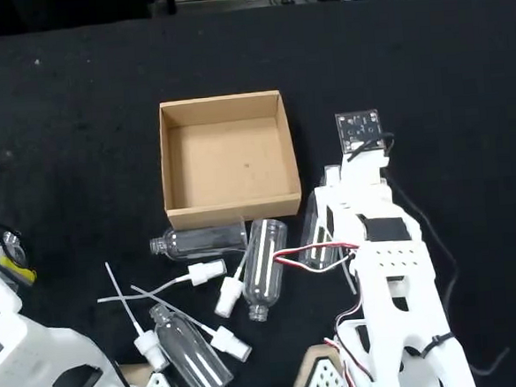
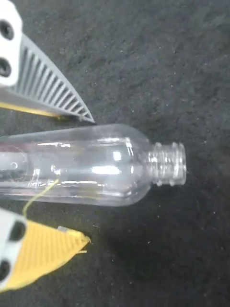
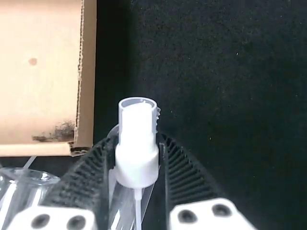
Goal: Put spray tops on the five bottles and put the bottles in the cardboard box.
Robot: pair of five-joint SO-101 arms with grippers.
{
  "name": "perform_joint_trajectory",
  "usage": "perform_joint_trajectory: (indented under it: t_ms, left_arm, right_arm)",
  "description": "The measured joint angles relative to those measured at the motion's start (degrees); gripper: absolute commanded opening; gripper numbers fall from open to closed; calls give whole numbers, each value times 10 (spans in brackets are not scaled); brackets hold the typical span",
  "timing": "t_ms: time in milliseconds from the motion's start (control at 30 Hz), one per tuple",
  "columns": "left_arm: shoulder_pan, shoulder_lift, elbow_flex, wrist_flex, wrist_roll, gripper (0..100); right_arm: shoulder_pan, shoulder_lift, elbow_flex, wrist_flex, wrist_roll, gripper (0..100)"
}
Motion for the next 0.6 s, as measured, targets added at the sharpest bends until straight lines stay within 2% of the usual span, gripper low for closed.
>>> perform_joint_trajectory:
  t_ms: [333, 467, 600]
  left_arm:
    - [32, 14, -1, -23, -8, 317]
    - [31, 43, -1, -60, -11, 317]
    - [31, 50, -1, -63, -13, 317]
  right_arm:
    - [0, 0, 0, 0, 0, 10]
    - [0, 0, 0, 0, 0, 10]
    - [0, 0, 0, 0, 0, 10]
